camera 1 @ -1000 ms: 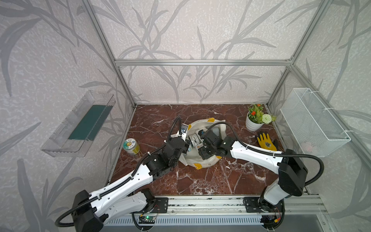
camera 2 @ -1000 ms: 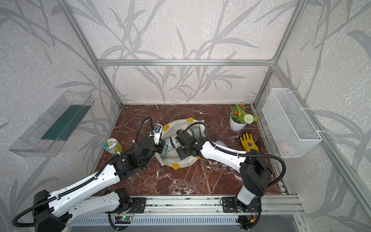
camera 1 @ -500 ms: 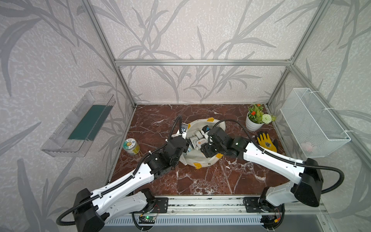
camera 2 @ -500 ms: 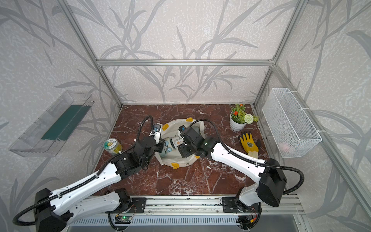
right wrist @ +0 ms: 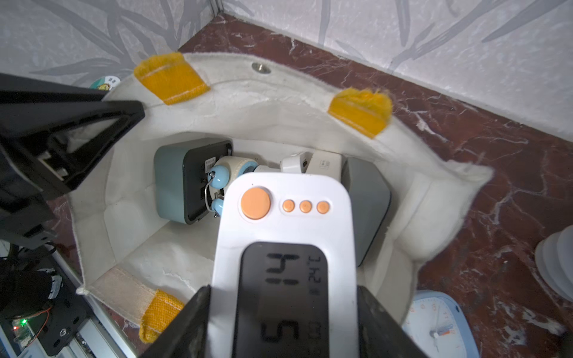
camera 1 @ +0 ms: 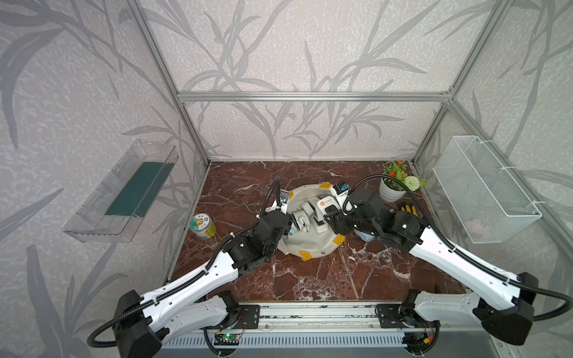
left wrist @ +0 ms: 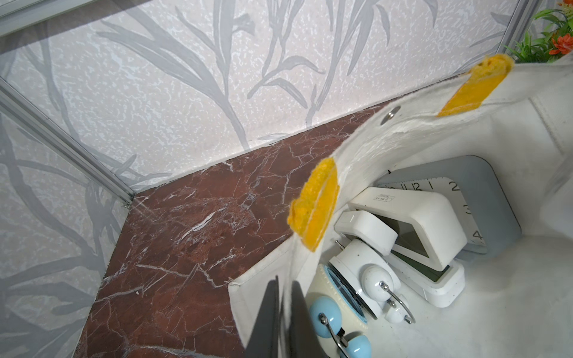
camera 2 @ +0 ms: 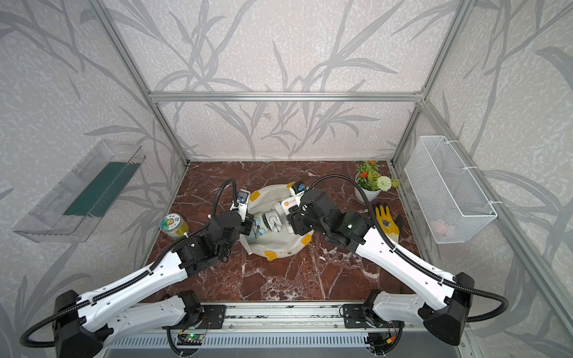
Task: Take the alarm clock out of the canvas bag
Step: Pick up the alarm from the canvas bag.
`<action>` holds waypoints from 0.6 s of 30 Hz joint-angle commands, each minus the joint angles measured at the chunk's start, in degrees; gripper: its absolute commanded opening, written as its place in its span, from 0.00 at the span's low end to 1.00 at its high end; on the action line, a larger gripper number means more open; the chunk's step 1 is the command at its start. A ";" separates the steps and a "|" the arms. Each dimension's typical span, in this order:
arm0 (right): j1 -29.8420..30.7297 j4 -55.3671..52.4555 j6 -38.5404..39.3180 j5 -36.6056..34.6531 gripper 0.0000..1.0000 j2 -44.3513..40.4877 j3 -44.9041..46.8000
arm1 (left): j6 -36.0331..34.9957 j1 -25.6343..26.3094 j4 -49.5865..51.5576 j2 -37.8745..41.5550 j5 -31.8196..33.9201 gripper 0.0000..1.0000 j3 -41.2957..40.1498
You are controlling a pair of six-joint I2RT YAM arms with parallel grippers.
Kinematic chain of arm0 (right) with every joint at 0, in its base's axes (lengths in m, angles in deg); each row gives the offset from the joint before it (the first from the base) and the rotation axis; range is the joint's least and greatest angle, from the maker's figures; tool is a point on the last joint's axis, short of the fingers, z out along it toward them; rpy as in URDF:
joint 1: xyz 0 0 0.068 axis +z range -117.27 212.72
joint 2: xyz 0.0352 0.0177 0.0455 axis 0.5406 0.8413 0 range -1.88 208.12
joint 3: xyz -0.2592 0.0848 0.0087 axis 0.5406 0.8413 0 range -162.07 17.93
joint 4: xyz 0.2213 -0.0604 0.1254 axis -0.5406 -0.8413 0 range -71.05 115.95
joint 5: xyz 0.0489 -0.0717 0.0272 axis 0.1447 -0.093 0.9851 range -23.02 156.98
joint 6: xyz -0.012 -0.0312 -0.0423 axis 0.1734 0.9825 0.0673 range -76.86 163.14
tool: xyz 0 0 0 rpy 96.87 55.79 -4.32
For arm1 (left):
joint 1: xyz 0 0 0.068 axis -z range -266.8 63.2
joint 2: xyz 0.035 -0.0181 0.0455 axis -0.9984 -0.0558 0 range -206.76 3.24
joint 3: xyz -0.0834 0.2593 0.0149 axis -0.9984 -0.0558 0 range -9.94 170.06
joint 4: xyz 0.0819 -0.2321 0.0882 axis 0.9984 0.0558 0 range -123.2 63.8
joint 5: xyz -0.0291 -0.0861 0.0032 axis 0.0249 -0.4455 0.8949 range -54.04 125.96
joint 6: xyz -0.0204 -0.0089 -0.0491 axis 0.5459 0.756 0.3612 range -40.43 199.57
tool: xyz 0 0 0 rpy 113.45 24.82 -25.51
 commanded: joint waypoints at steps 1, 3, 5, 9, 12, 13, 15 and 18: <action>-1.62 0.08 1.41 -2.61 0.46 -3.95 -2.32 | 1.33 0.18 -0.41 0.25 2.09 0.00 2.47; -3.15 0.13 1.61 -2.54 0.46 -5.57 -2.71 | 1.44 0.19 -0.29 0.28 2.26 0.00 2.46; -4.76 -0.57 2.01 -2.34 0.46 -6.43 -3.26 | 1.45 0.16 -0.40 0.26 2.33 0.00 2.47; -7.46 -2.44 3.04 -3.53 0.46 -6.84 -3.82 | 1.41 0.16 -0.40 0.28 2.35 0.00 2.41; -9.71 -2.59 3.04 -4.03 0.45 -7.05 -3.36 | 1.55 0.23 -0.30 0.36 2.40 0.00 2.34; -10.51 -2.53 2.97 -4.11 0.45 -7.06 -3.24 | 1.56 0.17 -0.23 0.45 2.44 0.00 2.38; -11.94 -2.45 2.86 -4.59 0.45 -7.14 -2.85 | 1.48 0.16 -0.21 0.58 2.49 0.00 2.34; -14.18 -2.19 3.28 -3.89 0.45 -7.07 -1.75 | 1.41 0.17 -0.13 0.76 2.65 0.00 2.23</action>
